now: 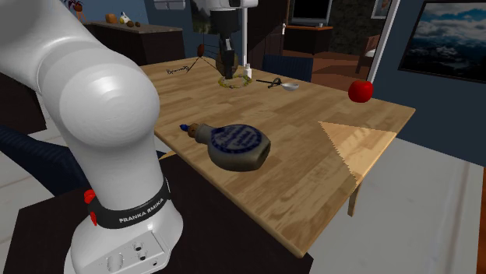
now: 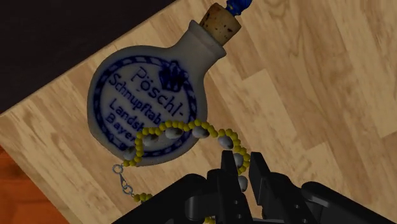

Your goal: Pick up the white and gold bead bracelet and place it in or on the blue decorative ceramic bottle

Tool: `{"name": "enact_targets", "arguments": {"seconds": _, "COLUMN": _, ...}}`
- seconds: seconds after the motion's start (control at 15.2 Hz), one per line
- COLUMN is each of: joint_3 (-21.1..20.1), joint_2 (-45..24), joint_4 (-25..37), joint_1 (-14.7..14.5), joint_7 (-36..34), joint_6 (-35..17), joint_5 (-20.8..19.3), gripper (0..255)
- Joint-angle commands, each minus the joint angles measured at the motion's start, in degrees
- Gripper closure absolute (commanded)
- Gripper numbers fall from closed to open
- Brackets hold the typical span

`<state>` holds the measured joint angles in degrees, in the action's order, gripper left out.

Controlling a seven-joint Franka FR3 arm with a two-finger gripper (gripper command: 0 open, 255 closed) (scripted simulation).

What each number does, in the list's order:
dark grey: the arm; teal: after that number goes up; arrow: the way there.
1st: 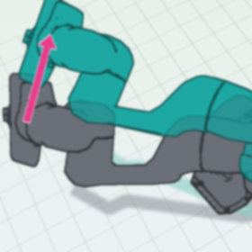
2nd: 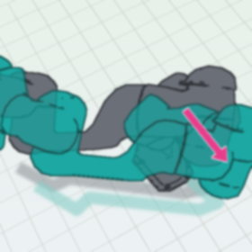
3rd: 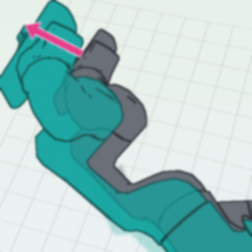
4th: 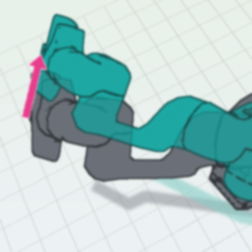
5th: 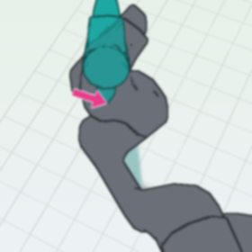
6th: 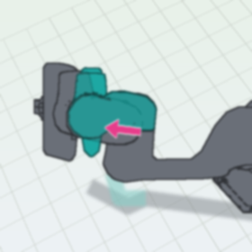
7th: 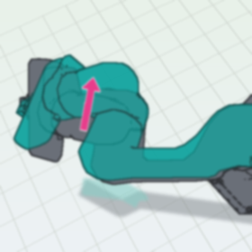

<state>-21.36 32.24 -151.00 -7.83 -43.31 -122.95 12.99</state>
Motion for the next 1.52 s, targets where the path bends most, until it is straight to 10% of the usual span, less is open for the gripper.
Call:
{"name": "enact_targets", "arguments": {"seconds": 0.0, "joint_3": 2.2, "joint_2": 4.7, "joint_4": -3.8, "joint_1": -0.3, "joint_7": 2.4, "joint_6": 1.2, "joint_5": 0.3, "gripper": 255}}
{"name": "enact_targets", "arguments": {"seconds": 1.45, "joint_3": 0.6, "joint_2": -0.6, "joint_4": -12.0, "joint_1": -0.7, "joint_7": 3.4, "joint_6": -12.2, "joint_5": 2.0, "gripper": 255}}
